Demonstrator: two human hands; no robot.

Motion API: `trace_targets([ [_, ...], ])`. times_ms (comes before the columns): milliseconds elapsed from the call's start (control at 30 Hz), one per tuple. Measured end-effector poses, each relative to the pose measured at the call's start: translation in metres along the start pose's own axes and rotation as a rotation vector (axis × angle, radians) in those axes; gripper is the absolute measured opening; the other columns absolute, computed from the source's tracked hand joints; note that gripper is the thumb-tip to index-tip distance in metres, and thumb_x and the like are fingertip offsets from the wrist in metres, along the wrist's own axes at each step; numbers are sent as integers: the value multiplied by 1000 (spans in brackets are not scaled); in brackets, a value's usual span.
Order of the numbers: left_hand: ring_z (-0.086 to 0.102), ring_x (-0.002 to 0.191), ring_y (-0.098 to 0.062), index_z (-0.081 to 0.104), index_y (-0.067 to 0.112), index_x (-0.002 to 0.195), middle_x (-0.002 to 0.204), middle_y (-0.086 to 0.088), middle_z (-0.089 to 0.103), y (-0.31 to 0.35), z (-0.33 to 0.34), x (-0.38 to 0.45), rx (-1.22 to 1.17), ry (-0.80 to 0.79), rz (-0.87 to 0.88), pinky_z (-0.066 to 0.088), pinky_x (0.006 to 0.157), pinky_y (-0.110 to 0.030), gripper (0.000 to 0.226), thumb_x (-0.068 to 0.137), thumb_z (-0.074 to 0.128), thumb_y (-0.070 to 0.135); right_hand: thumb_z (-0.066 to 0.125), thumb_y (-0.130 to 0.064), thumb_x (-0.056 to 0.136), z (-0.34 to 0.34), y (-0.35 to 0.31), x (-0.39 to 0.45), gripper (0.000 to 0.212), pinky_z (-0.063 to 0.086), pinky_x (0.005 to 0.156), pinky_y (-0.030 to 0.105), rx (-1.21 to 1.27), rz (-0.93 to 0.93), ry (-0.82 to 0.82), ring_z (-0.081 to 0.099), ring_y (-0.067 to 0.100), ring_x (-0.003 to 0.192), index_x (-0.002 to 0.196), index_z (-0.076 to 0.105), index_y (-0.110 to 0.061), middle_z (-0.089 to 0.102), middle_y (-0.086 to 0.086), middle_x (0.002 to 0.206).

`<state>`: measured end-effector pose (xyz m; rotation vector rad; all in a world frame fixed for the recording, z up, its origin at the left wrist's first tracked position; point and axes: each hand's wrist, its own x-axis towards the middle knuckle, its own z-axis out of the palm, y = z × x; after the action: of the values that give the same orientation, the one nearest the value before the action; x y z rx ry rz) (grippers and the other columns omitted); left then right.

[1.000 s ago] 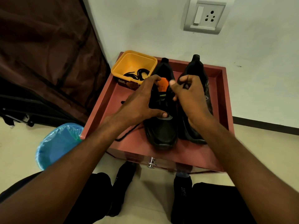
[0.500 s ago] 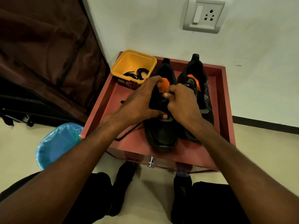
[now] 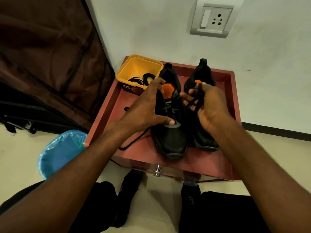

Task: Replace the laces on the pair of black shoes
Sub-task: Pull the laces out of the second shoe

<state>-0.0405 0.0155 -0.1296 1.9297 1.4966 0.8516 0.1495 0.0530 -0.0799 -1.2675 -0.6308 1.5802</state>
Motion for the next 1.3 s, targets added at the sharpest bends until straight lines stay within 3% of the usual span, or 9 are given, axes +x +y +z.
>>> trace_targets([
  [167, 45, 130, -17, 57, 25, 133, 141, 13, 34, 0, -1, -3, 176, -52, 74, 54, 99, -45, 69, 76, 85, 53, 48, -24, 105, -6, -2, -4, 23, 60, 65, 29, -858, -594, 181, 68, 14, 66, 93, 68, -20, 66, -9, 76],
  [267, 39, 142, -25, 68, 20, 126, 158, 3, 30, 2, 2, -6, 303, -20, 145, 49, 105, -46, 51, 86, 78, 49, 48, -41, 105, -15, -8, -4, 42, 53, 56, 24, -1156, -726, 205, 62, 13, 55, 75, 66, -19, 61, -6, 63],
  [367, 38, 143, -28, 74, 21, 118, 163, 1, 30, 8, 7, -7, 368, 22, 211, 46, 107, -46, 36, 89, 78, 41, 55, -40, 101, -22, -2, -5, 32, 56, 73, 35, -1417, -835, 178, 62, 15, 70, 80, 66, -19, 65, -2, 84],
  [433, 40, 140, -28, 76, 19, 112, 161, 1, 33, 11, 12, -7, 386, 48, 200, 48, 104, -45, 28, 89, 79, 35, 64, -26, 94, -24, -1, -6, 10, 55, 85, 36, -1393, -902, 4, 61, 13, 91, 101, 68, -21, 60, -3, 108],
  [633, 46, 133, -27, 79, 19, 99, 155, 2, 44, 18, 13, -6, 374, 103, 148, 51, 88, -41, 14, 87, 73, 25, 71, -67, 83, -27, 8, -15, 81, 45, 109, 47, -1657, -583, -466, 49, 20, 129, 153, 42, -36, 42, -2, 142],
  [867, 47, 118, -22, 74, 11, 84, 134, -2, 54, 23, 14, -7, 474, 175, 205, 49, 76, -37, 11, 87, 70, 21, 70, -83, 67, -25, 18, -11, 110, 21, 123, 50, -1759, -581, -409, 42, 24, 142, 157, 24, -39, 33, 0, 156],
  [1067, 53, 109, -19, 76, 12, 86, 115, 0, 52, 14, 15, -4, 184, 206, 128, 54, 84, -42, 10, 85, 72, 21, 72, -82, 66, -25, 21, -4, 111, 22, 122, 51, -1699, -557, -373, 42, 22, 143, 157, 24, -40, 36, -1, 157],
  [1200, 62, 95, -11, 75, 17, 86, 99, 7, 57, 13, 15, -4, -131, 263, -142, 57, 85, -42, 11, 85, 70, 27, 76, -78, 65, -26, 19, 1, 105, 25, 119, 50, -1617, -555, -352, 44, 20, 141, 153, 31, -41, 41, -5, 154],
  [1300, 62, 90, -12, 74, 20, 96, 97, 5, 62, 16, 17, -7, 98, 250, -57, 54, 75, -36, 20, 89, 69, 38, 76, -77, 66, -25, 22, 0, 106, 20, 119, 52, -1635, -576, -352, 41, 19, 144, 154, 29, -41, 38, -5, 157],
])
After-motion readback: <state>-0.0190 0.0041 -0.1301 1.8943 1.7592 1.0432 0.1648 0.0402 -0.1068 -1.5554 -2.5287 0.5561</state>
